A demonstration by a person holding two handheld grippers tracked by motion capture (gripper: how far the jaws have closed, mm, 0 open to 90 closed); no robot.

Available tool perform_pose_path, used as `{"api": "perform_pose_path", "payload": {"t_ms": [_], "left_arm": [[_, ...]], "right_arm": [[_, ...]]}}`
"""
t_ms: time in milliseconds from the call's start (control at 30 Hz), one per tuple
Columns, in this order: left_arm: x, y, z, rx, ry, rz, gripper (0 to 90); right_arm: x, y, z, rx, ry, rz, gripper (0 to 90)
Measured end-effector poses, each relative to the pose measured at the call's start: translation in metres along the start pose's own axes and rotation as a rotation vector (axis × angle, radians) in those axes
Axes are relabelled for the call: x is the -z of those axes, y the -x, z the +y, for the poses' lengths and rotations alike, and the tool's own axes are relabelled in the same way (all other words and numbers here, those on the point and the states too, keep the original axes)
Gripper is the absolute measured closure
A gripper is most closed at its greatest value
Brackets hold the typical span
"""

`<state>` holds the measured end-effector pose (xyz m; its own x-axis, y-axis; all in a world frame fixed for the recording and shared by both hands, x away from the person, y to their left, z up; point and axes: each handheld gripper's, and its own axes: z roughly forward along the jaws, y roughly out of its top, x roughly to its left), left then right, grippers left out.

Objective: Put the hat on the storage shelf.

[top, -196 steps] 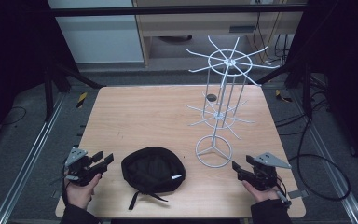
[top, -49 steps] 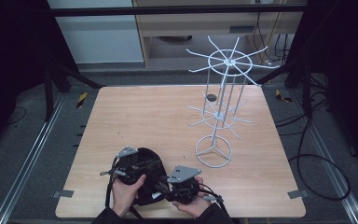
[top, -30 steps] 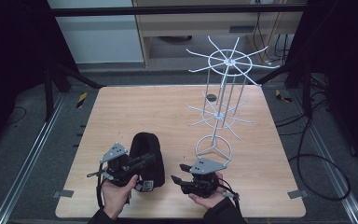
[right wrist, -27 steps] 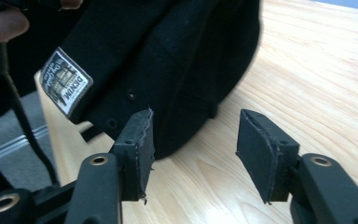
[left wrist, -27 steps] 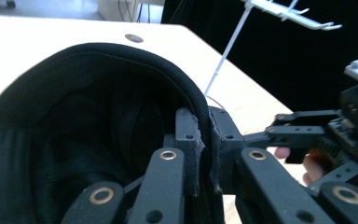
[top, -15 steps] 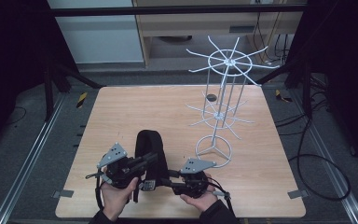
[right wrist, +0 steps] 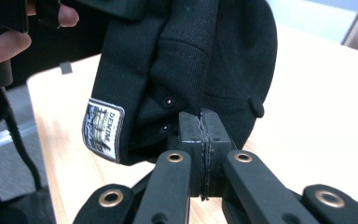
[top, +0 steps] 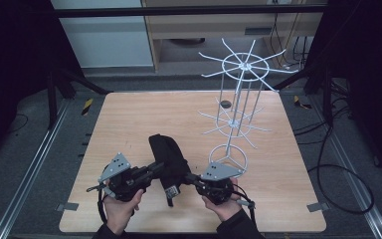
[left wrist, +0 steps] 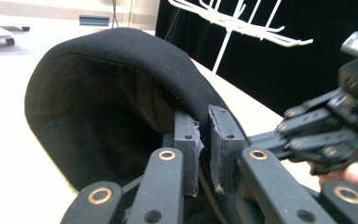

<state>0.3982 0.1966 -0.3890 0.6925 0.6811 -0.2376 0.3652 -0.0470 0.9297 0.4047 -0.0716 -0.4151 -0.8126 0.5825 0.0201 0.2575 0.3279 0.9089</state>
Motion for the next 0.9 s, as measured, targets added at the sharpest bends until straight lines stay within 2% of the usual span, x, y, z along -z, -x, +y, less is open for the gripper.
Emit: {"api": "perform_pose_path", "payload": {"t_ms": [67,167,300,400,467,567,633,733,800,900], "left_arm": [[0.003,-0.002,-0.004,-0.002,-0.010,0.007,81.9],[0.007,-0.007,-0.014,-0.003,-0.035,0.021,81.2],[0.012,-0.016,-0.029,0.019,-0.075,0.038,81.0],[0.017,-0.022,-0.038,0.031,-0.099,0.055,81.1],[0.021,-0.026,-0.040,0.042,-0.108,0.064,81.2],[0.027,-0.033,-0.044,0.051,-0.126,0.085,81.5],[0.031,-0.039,-0.048,0.056,-0.143,0.099,81.5],[0.036,-0.048,-0.052,0.076,-0.165,0.116,81.5],[0.040,-0.055,-0.054,0.086,-0.172,0.131,81.2],[0.044,-0.065,-0.058,0.098,-0.191,0.169,80.1]], "right_arm": [[0.000,-0.004,0.004,0.037,-0.022,-0.017,89.9],[-0.005,-0.009,0.006,0.059,-0.063,-0.016,89.8],[-0.017,-0.019,0.006,0.099,-0.140,-0.015,89.6],[-0.026,-0.024,0.004,0.113,-0.165,-0.004,89.0],[-0.030,-0.027,0.003,0.108,-0.165,0.011,87.6],[-0.034,-0.028,0.002,0.085,-0.141,0.023,77.7],[-0.031,-0.025,0.001,0.052,-0.118,0.044,73.0],[-0.022,-0.017,0.000,0.012,-0.075,0.044,68.9],[-0.014,-0.010,-0.003,-0.003,-0.059,0.018,67.1],[-0.007,-0.001,-0.012,-0.011,-0.072,-0.024,64.5]]}}
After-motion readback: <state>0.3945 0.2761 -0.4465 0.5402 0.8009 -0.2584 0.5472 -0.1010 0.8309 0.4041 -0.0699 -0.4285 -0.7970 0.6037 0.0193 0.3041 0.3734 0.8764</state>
